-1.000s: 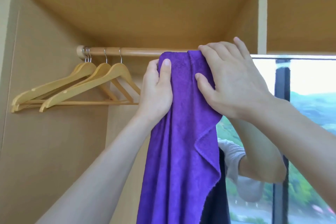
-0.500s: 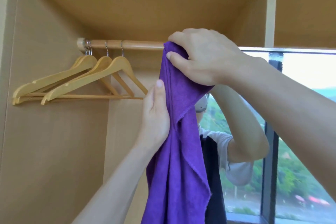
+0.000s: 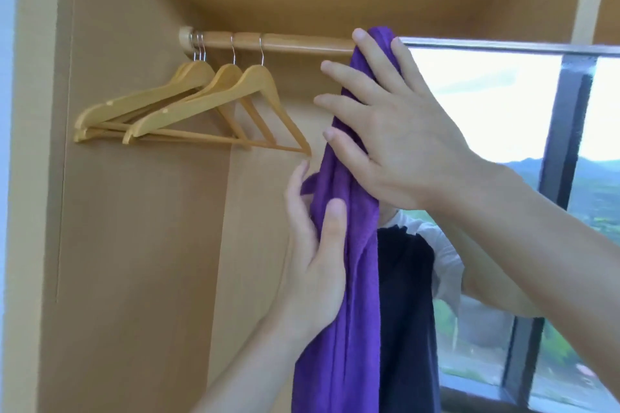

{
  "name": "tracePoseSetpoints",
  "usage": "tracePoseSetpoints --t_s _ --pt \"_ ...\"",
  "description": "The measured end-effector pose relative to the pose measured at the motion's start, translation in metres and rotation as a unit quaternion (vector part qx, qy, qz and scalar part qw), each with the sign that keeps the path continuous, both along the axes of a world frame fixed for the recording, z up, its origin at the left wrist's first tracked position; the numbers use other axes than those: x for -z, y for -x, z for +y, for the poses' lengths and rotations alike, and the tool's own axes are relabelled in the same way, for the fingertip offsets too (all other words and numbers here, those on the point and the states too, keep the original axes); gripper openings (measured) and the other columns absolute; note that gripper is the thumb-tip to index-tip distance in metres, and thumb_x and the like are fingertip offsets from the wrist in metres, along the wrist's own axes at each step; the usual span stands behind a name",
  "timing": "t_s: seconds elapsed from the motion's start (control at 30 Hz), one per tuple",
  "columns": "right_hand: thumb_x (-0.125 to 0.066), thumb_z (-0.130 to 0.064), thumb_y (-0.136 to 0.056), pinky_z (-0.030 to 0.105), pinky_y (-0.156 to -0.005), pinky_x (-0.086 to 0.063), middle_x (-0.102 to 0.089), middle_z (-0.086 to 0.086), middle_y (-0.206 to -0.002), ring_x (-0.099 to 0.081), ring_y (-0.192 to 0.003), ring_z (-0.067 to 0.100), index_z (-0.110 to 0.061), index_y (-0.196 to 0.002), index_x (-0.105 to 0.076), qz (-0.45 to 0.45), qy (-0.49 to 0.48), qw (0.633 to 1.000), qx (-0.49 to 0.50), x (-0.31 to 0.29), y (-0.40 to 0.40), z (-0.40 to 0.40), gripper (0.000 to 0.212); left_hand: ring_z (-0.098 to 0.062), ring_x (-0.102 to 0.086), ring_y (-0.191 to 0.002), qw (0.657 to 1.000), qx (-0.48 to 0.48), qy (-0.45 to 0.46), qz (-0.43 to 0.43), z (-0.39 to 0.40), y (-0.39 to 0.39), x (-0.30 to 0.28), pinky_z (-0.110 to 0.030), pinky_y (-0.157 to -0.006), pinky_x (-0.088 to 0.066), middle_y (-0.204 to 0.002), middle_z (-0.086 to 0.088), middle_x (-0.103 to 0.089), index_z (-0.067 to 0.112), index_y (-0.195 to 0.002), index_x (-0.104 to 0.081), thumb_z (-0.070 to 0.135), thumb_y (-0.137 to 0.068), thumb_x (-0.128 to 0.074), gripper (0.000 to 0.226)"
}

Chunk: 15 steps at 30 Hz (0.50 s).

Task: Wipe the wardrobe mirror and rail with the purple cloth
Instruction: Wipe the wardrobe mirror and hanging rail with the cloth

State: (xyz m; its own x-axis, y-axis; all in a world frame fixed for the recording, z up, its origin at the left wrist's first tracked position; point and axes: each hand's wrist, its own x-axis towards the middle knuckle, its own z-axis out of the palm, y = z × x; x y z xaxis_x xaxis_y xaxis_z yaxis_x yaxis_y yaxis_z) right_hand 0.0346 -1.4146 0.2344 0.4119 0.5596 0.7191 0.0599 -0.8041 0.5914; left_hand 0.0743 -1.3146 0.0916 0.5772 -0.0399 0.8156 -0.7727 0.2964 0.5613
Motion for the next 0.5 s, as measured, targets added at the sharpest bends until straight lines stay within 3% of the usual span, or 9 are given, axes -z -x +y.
tracePoseSetpoints --t_s 0.1,0.17,0.23,0.43,0.5 --pt "-0.04 -0.022 -0.098 0.042 -0.121 -0.027 -0.04 0.009 -0.158 -0.036 -0.145 0.029 -0.01 -0.138 -0.057 0.058 -0.079 0.985 -0.144 -0.004 0.009 -0.007 0.045 0.011 -0.047 -0.13 0.997 0.008 -0.004 -0.073 -0.007 -0.011 -0.045 -0.003 -0.097 -0.039 -0.14 0.031 -0.048 0.042 -0.159 -0.015 0.042 -0.107 -0.042 0.058" --pt "-0.044 -0.017 -0.095 0.044 -0.118 -0.03 -0.041 0.012 -0.156 -0.041 -0.141 0.031 -0.005 -0.138 -0.056 0.039 -0.075 0.987 -0.134 -0.007 0.011 -0.014 0.047 0.009 -0.038 -0.14 0.994 0.01 -0.01 -0.108 -0.014 -0.019 -0.064 -0.01 -0.108 -0.037 -0.153 0.028 -0.04 0.031 -0.161 -0.02 0.031 -0.11 -0.042 0.055" --pt "-0.046 -0.021 -0.095 0.049 -0.121 -0.025 -0.04 0.013 -0.158 -0.039 -0.144 0.03 -0.004 -0.142 -0.054 0.019 -0.032 0.997 -0.071 -0.004 0.009 -0.02 0.051 0.003 -0.041 -0.142 0.994 0.004 0.0 -0.114 -0.02 -0.026 -0.063 -0.023 -0.114 -0.039 -0.156 0.02 -0.043 0.028 -0.16 -0.027 0.029 -0.111 -0.039 0.05" --pt "-0.035 -0.037 -0.101 0.05 -0.127 -0.011 -0.032 0.009 -0.165 -0.027 -0.154 0.026 -0.011 -0.153 -0.042 -0.007 0.019 1.0 0.009 0.044 0.003 -0.03 0.058 -0.008 -0.064 -0.12 1.0 0.011 0.0 -0.019 -0.027 -0.037 0.007 -0.04 -0.102 -0.052 -0.127 0.012 -0.069 0.032 -0.14 -0.054 0.046 -0.109 -0.035 0.038" --pt "-0.037 -0.036 -0.102 0.051 -0.127 -0.009 -0.029 0.01 -0.166 -0.023 -0.155 0.028 -0.01 -0.155 -0.04 -0.01 0.024 0.999 0.029 0.071 0.003 -0.035 0.059 -0.008 -0.066 -0.114 1.0 0.0 -0.008 0.01 -0.027 -0.035 0.036 -0.035 -0.099 -0.052 -0.12 0.013 -0.071 0.029 -0.132 -0.058 0.047 -0.107 -0.035 0.039"
